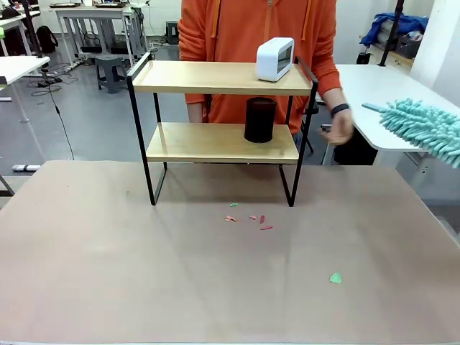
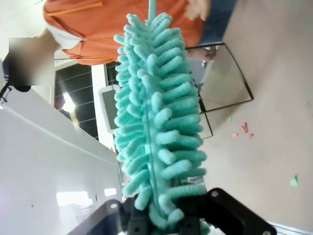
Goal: Clean the shelf.
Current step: Hand the Duster back to the human.
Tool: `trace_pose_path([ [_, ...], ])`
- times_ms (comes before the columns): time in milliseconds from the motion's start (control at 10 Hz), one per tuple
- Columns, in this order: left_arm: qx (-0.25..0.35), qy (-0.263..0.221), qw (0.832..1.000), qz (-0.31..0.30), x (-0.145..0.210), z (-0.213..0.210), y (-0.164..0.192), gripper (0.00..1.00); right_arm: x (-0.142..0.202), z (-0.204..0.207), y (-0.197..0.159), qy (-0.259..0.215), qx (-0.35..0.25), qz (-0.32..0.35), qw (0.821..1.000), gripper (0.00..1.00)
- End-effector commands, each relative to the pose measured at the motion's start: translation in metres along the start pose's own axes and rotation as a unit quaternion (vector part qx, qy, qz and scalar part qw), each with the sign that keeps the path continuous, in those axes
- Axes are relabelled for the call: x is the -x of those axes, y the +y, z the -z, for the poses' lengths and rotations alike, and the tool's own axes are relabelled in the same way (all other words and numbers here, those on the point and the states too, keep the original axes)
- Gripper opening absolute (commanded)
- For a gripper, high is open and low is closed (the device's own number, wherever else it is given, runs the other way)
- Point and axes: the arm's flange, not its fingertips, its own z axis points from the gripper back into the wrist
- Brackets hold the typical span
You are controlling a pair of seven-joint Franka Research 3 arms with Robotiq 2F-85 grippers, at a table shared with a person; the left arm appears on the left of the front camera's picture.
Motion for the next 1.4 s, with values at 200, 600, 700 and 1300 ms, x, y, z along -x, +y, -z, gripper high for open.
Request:
trace_pose_path([
  [200,0.000,0.006,1.000,0.001,0.0000,-0.0009,-0.0021,1.00,0.0000,-0.0038,0.0032,-0.004,-0.012,-0.007,1.000,0.00],
  [600,0.000,0.006,1.000,0.001,0.0000,-0.0009,-0.0021,1.00,0.0000,-0.0038,0.0032,-0.004,-0.012,-0.007,1.000,0.00],
  [700,0.000,0.006,1.000,0.001,0.0000,-0.0009,-0.0021,1.00,0.0000,-0.0038,0.0032,-0.004,-0.012,-0.007,1.000,0.00],
  [1300,0.000,0.006,1.000,0.001,0.0000,-0.0009,-0.0021,1.00,0.0060,0.0050,0.0014,0.027,-0.010,-0.015,0.999,1.00],
])
